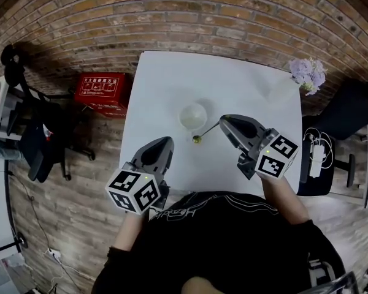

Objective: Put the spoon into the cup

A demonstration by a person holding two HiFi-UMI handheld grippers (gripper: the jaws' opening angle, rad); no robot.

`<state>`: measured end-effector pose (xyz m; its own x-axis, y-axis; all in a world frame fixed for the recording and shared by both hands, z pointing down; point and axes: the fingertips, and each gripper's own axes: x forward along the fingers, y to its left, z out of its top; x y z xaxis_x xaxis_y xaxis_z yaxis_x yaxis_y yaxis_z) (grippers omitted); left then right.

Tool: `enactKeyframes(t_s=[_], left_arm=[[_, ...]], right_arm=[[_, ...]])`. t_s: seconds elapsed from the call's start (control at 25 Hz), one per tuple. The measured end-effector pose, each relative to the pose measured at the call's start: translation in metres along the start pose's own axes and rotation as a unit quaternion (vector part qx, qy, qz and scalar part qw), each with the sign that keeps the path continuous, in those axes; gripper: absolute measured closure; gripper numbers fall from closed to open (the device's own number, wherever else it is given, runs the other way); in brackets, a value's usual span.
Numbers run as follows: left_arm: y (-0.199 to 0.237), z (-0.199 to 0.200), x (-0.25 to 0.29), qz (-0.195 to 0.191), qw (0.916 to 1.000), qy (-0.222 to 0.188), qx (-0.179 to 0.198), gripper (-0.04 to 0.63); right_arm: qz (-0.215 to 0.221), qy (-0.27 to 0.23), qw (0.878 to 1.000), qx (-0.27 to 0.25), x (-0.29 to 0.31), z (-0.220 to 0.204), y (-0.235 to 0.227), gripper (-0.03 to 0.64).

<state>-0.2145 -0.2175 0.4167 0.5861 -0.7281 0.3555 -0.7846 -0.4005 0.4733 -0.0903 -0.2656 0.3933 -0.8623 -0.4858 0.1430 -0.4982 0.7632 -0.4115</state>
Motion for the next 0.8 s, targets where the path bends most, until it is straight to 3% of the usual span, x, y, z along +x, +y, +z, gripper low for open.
enactKeyframes(t_s=[0.8], left_arm=[[0.041, -0.03, 0.012, 0.008, 0.9988, 0.031, -0.038, 0.591]], right_arm=[[-0.041, 0.026, 0.998, -0.047, 0.052, -0.02, -0.048, 0.617]])
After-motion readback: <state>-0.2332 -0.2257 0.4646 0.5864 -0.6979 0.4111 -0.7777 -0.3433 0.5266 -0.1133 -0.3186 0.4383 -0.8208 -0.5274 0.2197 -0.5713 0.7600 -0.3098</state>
